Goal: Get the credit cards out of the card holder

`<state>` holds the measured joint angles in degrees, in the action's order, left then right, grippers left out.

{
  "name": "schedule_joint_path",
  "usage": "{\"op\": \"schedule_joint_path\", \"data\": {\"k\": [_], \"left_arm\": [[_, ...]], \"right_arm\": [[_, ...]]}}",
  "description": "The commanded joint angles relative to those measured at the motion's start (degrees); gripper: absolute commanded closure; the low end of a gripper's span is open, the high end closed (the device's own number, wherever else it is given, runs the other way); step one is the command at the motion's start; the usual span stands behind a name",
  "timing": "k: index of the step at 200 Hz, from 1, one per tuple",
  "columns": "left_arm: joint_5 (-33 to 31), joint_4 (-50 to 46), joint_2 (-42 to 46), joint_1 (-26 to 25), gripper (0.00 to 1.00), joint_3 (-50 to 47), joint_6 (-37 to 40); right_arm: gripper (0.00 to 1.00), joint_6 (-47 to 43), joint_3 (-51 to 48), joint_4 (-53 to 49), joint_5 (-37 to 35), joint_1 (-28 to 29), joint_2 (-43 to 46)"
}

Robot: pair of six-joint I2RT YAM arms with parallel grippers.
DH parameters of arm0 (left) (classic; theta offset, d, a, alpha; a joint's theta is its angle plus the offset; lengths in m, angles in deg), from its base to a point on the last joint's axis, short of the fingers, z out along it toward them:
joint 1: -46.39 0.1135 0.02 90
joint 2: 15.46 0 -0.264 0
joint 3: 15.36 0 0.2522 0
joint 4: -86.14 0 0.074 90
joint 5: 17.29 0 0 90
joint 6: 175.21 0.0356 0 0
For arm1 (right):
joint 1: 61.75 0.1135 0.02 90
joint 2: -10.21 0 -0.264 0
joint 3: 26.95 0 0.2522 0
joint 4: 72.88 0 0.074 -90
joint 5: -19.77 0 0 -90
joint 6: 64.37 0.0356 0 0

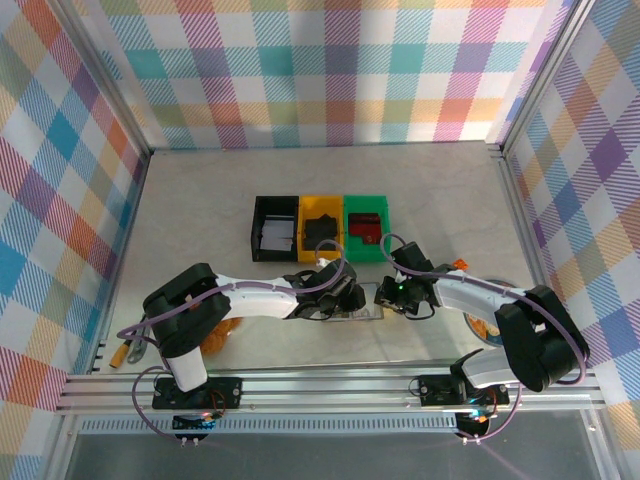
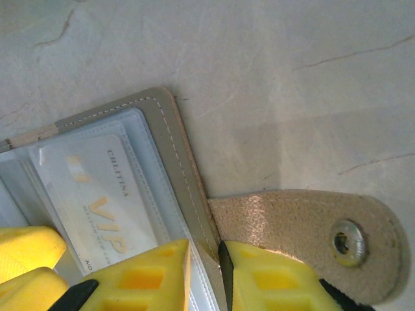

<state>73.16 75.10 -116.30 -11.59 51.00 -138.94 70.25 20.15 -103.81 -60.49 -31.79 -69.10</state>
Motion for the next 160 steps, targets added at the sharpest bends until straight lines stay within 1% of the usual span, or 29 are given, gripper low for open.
{"op": "schedule_joint_path", "data": {"k": [1, 99, 138, 160], "left_arm": [[0.51, 0.12, -1.94, 0.85, 0.59, 1.83, -0.05], [2.37, 2.36, -3.31, 0.81, 0.58, 1.81, -0.26], [1.52, -1.09, -2.04, 0.84, 0.57, 1.73, 2.01], [3.14, 1.26, -2.67, 0.76, 0.57, 1.84, 1.30]], "right_arm": [[0.77, 0.47, -0.34, -1.16, -0.20, 0.19, -0.67], [0.78, 0.72, -0.71, 0.64, 0.90, 0.19, -1.99], [0.78, 0.47, -0.47, 0.33, 0.60, 0.19, -1.46], [0.78, 0.44, -0.26, 0.74, 0.95, 0.19, -2.31]]}}
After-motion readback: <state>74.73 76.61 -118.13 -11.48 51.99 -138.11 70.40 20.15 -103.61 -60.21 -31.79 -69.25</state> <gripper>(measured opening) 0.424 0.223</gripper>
